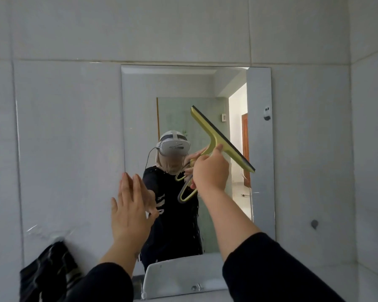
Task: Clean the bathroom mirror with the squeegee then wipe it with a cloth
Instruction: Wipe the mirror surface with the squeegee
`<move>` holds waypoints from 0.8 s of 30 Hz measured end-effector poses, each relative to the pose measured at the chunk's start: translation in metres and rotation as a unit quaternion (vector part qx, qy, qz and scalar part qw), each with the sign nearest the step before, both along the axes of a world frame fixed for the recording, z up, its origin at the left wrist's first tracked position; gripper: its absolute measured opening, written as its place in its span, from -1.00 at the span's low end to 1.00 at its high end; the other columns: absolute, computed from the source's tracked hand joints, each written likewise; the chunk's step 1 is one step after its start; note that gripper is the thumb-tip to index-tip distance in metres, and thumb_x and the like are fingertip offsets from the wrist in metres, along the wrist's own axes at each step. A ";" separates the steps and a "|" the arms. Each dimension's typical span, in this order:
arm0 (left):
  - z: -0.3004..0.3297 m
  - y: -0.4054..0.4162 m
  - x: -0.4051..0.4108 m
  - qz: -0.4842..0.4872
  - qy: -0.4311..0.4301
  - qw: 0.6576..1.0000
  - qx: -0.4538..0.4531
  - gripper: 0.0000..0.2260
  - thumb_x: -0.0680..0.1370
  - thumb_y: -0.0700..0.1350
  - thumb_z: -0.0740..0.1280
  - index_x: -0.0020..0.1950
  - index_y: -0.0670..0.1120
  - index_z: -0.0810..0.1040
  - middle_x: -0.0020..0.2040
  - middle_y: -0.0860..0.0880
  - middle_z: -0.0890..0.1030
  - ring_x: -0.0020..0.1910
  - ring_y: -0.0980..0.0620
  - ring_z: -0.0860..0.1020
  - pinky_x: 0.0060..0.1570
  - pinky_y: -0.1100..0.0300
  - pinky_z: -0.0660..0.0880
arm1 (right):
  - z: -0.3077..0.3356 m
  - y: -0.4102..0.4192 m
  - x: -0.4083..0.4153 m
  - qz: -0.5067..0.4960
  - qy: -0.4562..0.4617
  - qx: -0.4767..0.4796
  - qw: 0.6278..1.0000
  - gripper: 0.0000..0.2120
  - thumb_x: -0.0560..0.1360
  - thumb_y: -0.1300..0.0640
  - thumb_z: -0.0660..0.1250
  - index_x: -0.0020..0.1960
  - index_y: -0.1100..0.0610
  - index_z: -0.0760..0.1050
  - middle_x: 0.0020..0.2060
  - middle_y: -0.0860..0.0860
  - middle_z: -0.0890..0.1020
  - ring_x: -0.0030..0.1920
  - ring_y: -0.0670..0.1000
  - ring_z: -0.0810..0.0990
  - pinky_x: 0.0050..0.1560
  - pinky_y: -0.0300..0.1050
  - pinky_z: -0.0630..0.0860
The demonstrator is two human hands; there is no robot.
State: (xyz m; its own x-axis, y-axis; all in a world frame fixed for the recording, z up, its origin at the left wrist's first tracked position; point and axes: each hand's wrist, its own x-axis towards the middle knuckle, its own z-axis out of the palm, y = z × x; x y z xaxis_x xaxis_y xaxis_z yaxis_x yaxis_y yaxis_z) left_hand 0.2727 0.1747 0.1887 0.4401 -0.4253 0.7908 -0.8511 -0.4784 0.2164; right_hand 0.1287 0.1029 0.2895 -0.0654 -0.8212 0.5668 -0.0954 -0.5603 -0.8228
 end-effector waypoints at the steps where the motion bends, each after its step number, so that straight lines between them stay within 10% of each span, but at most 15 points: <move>1: -0.001 0.000 0.001 0.002 -0.006 1.000 0.001 -0.02 0.42 0.20 0.39 0.55 -0.12 -0.16 0.56 -0.17 -0.18 0.53 -0.17 0.05 0.46 -0.11 0.11 | -0.002 0.003 0.006 0.003 0.000 0.001 1.000 -0.49 0.61 0.17 0.02 0.54 0.12 0.00 -0.14 0.15 0.65 -0.18 0.15 0.69 -0.23 0.11 0.65; 11: 0.000 0.004 0.002 0.011 -0.013 0.999 0.032 -0.07 0.49 0.20 0.30 0.53 -0.11 -0.29 0.54 -0.16 -0.28 0.54 -0.11 0.01 0.49 -0.03 -0.02 | -0.013 0.025 0.021 -0.003 0.084 -0.035 0.996 -0.49 0.63 0.13 0.00 0.55 0.11 -0.03 -0.28 0.06 0.60 -0.19 0.09 0.65 -0.20 0.05 0.64; 24: -0.001 0.019 0.007 0.019 0.017 0.997 0.067 -0.13 0.55 0.14 0.20 0.47 -0.10 -0.44 0.53 -0.09 -0.35 0.53 -0.04 -0.26 0.51 -0.09 -0.13 | -0.034 0.052 0.051 -0.008 0.230 -0.123 0.965 -0.46 0.59 0.18 0.03 0.54 0.13 -0.01 0.17 0.21 0.57 0.17 0.20 0.53 0.20 0.16 0.45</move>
State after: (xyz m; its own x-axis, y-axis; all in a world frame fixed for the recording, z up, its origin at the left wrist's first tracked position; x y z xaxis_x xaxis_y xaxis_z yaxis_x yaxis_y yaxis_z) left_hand 0.2797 0.1936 0.1881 0.4827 -0.5089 0.7128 -0.8256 -0.5359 0.1765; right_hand 0.1797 0.1545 0.2556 0.2283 -0.6584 0.7172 -0.4297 -0.7292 -0.5327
